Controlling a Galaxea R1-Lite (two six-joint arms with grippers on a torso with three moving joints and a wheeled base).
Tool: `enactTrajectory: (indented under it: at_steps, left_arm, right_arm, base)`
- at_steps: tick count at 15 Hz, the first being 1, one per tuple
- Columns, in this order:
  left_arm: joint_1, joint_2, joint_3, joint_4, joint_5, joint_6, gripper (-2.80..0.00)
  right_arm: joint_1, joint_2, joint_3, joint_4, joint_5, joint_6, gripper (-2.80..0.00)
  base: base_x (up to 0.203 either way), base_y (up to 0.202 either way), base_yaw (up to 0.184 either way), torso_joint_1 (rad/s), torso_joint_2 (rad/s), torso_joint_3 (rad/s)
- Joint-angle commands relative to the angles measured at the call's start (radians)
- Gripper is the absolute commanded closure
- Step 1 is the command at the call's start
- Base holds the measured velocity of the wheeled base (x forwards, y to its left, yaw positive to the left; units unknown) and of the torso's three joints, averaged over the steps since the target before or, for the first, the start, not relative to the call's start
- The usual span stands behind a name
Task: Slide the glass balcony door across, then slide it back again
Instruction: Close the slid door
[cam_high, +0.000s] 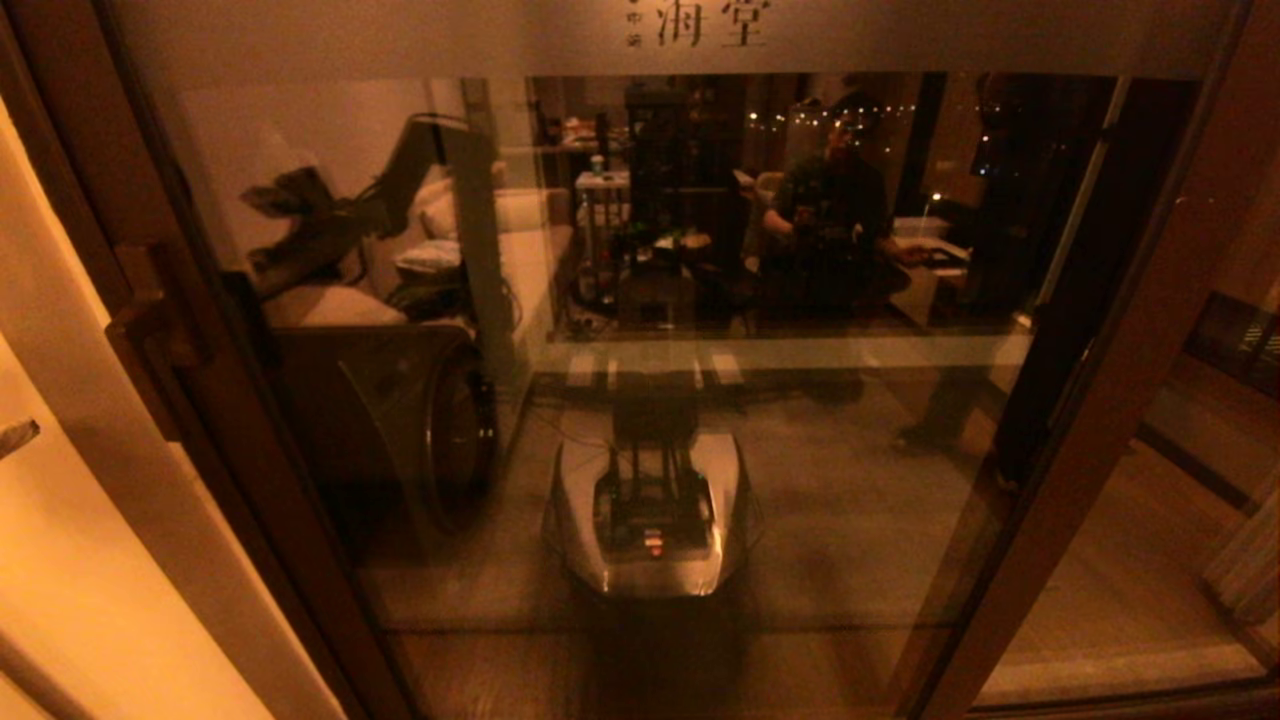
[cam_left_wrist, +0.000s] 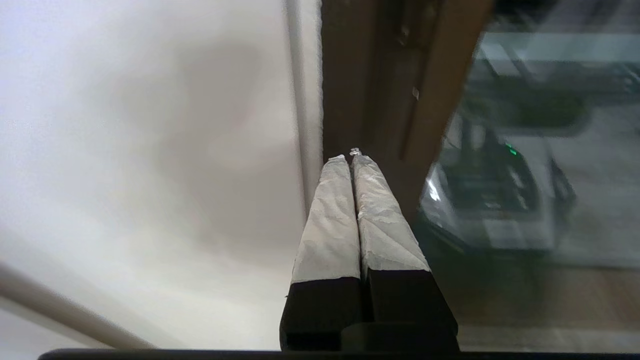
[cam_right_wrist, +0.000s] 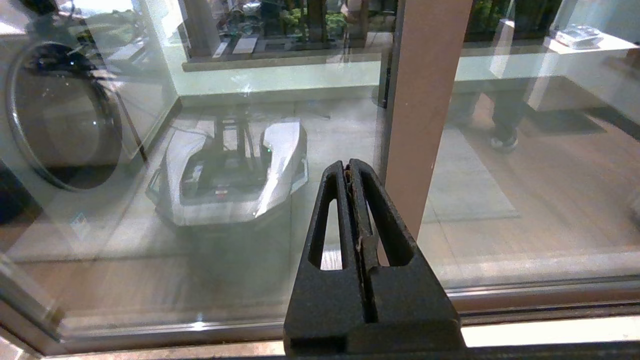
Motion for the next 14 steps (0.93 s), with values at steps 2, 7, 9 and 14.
enactTrajectory:
  at_steps: [2, 7, 9, 14]
  left_arm:
    - [-0.007, -0.001, 0.03, -0.004, -0.038, 0.002, 0.0]
    - [-0.077, -0.015, 0.028, -0.004, -0.041, -0.001, 0.0]
    - [-0.117, 0.001, 0.023, -0.004, -0.026, -0.001, 0.0]
    - [-0.185, 0.124, 0.016, -0.155, 0.136, 0.0, 0.0]
  right_arm:
    - [0.0, 0.002, 0.0, -0.001, 0.0, 0.0, 0.0]
    - [0.0, 0.002, 0.0, 0.0, 0.0, 0.0, 0.0]
    - [0.0, 0.002, 0.0, -0.001, 0.0, 0.0, 0.0]
    - [0.0, 0.002, 0.0, -0.001, 0.0, 0.0, 0.0]
  base:
    - [0.0, 0.0, 0.0, 0.0, 0.0, 0.0]
    - [0.0, 0.0, 0.0, 0.0, 0.0, 0.0]
    - [0.0, 0.0, 0.0, 0.0, 0.0, 0.0]
    - [0.0, 0.0, 0.0, 0.0, 0.0, 0.0]
